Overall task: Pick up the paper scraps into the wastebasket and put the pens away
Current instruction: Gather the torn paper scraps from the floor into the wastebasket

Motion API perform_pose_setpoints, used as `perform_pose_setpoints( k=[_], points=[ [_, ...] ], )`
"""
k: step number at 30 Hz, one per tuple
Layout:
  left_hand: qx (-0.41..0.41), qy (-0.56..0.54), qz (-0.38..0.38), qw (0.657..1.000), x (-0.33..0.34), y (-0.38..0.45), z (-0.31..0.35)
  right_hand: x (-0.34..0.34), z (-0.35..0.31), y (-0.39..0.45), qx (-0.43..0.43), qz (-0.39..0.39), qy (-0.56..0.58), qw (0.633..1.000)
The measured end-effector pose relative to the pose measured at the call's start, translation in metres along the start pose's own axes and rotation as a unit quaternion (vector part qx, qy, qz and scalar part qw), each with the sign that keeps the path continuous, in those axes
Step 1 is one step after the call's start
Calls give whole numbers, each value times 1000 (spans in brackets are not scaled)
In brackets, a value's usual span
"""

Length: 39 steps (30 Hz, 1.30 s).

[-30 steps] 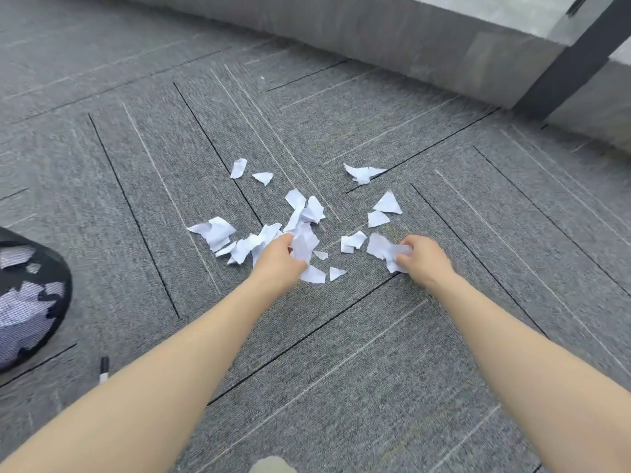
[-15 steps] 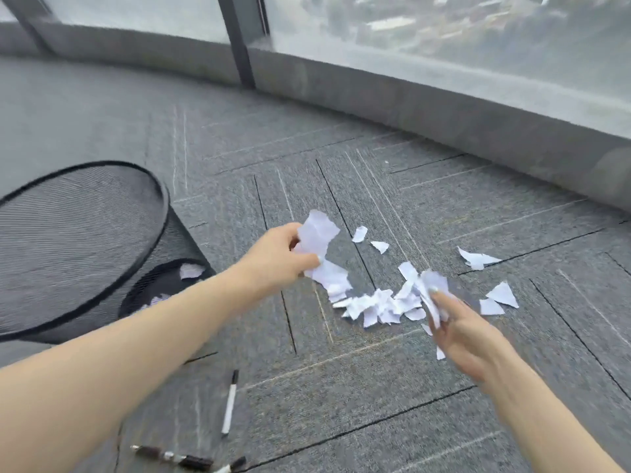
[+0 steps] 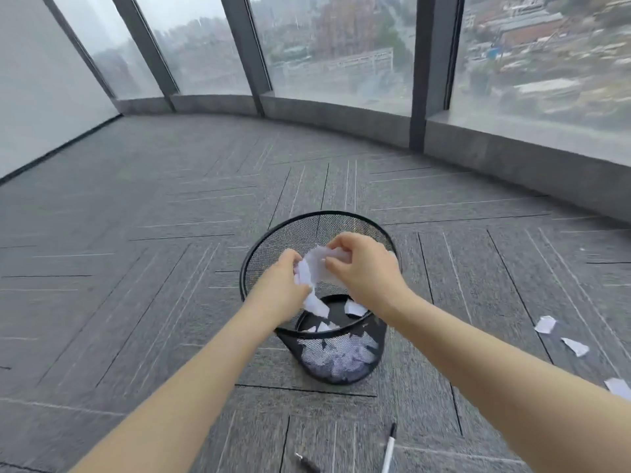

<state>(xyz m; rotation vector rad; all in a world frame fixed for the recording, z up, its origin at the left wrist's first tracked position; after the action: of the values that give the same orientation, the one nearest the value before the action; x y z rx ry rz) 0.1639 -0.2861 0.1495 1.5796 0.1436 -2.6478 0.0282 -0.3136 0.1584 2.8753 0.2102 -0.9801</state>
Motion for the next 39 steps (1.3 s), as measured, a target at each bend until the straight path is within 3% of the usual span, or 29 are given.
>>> perform_pose_setpoints(
  k=[3, 5, 6, 7, 8, 9, 11, 12, 14, 17, 23, 27, 31, 33, 36, 39],
  points=[
    [-7, 111, -23, 994, 12, -14, -24, 30, 23, -2, 40, -34, -207, 977],
    [-1, 189, 38, 981, 8, -26, -39, 30, 35, -8, 42, 6, -216, 975],
    [-13, 173, 73, 982, 6, -31, -51, 25, 39, -10, 34, 40, -204, 977],
    [-43, 116, 103, 987, 7, -34, -63, 18, 44, -11, 37, 66, -196, 978],
    [-89, 2, 122, 989, 9, -35, -76, 11, 53, -9, 63, 77, -187, 977],
    [-147, -161, 121, 968, 16, -35, -85, 5, 67, -6, 116, 62, -158, 979],
    [-246, -433, 87, 863, 40, -33, -86, -2, 92, -5, 266, -35, -31, 963],
    [-266, -494, 58, 826, 49, -29, -81, 0, 101, -9, 326, -88, 37, 941],
    [-248, -535, 30, 807, 58, -12, -68, -7, 114, -12, 377, -97, 109, 915],
    [-203, -562, -21, 801, 67, 20, -29, -39, 136, -10, 388, 0, 167, 906],
    [-210, -591, -60, 776, 124, 62, 60, -113, 176, -26, 366, 123, 305, 870],
    [-219, -559, -62, 798, 141, 75, 93, -131, 203, -46, 359, 159, 359, 847],
    [-254, -568, -72, 780, 143, 69, 103, -128, 216, -63, 384, 142, 380, 830],
    [-243, -535, -84, 804, 140, 63, 106, -118, 221, -71, 412, 108, 358, 831],
    [-251, -535, -71, 804, 138, 55, 103, -113, 220, -83, 456, 14, 236, 858],
    [-258, -512, -118, 811, 133, 24, 103, -136, 199, -91, 462, -10, 159, 872]
  ],
)
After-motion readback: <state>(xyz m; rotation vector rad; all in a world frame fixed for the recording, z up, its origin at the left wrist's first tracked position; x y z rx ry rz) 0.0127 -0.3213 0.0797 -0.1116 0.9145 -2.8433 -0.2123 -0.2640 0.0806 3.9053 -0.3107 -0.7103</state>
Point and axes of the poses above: each hand's wrist, its own y-axis towards the middle knuckle, its own x-axis out of the palm, z = x × y, the point moved 5 cm from there along y, towards the middle knuckle, and after that the axes turned 7 degrees about x, right-handed, at the moved point
